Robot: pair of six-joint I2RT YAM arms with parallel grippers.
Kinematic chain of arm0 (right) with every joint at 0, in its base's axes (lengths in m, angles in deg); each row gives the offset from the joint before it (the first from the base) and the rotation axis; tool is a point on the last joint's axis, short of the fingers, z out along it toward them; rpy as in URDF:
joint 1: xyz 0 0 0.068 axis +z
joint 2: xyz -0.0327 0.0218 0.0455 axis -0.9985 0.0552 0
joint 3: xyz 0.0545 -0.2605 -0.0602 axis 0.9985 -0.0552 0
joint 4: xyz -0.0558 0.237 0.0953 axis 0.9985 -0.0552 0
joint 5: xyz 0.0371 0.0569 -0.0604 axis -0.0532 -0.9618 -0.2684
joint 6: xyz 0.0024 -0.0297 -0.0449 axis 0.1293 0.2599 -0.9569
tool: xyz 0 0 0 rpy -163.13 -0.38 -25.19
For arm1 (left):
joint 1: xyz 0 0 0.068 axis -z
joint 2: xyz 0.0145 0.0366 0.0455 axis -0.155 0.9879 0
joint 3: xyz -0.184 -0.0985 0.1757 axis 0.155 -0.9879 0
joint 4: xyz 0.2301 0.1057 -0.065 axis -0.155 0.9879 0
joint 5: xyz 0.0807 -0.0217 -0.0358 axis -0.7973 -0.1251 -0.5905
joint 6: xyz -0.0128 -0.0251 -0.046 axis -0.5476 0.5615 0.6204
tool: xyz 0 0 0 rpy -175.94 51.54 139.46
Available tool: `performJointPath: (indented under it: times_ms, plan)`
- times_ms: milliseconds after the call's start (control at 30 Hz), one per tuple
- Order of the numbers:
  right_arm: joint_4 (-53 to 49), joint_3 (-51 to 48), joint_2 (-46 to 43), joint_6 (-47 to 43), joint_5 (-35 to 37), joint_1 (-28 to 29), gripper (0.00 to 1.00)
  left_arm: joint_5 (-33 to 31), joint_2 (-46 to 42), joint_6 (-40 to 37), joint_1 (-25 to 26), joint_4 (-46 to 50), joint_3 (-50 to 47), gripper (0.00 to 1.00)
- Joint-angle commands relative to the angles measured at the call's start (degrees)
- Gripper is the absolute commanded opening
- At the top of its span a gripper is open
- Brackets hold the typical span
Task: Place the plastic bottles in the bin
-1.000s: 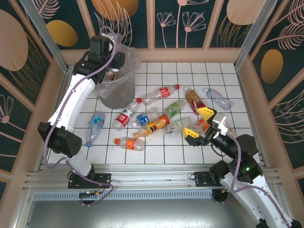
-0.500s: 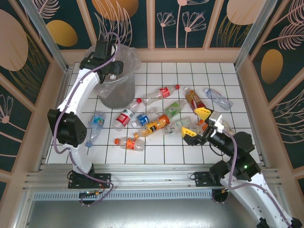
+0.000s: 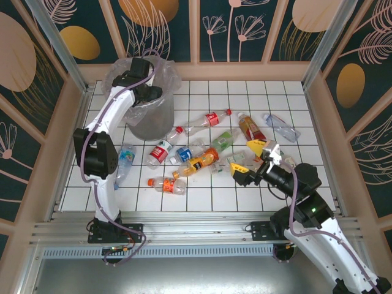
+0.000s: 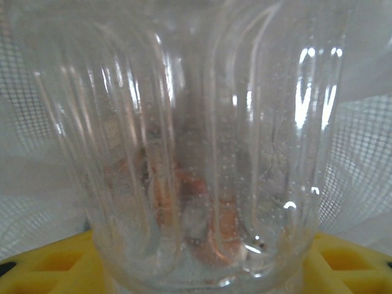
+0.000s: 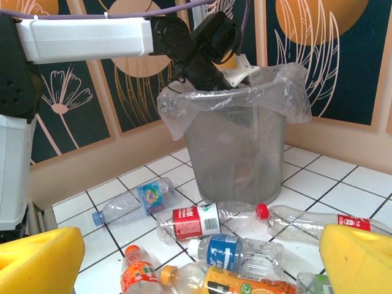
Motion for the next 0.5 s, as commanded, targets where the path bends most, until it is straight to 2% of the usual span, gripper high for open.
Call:
performJointPath:
  times_ms: [0, 100, 467]
  plan:
    - [-0.6, 2.1, 0.6, 1.5, -0.7, -0.1, 0.99, 1.0, 1.6, 0.3, -0.5, 1.3, 2.0, 0.61]
    - [-0.7, 2.5, 1.7, 2.1, -0.6, -0.1, 0.99, 1.0, 1.6, 0.5, -0.5, 1.3, 2.0, 0.65]
    - [-3.4, 6.9, 9.4, 12.2, 9.4, -0.1, 0.99, 0.6, -3.2, 1.8, -0.5, 1.3, 0.4, 0.86]
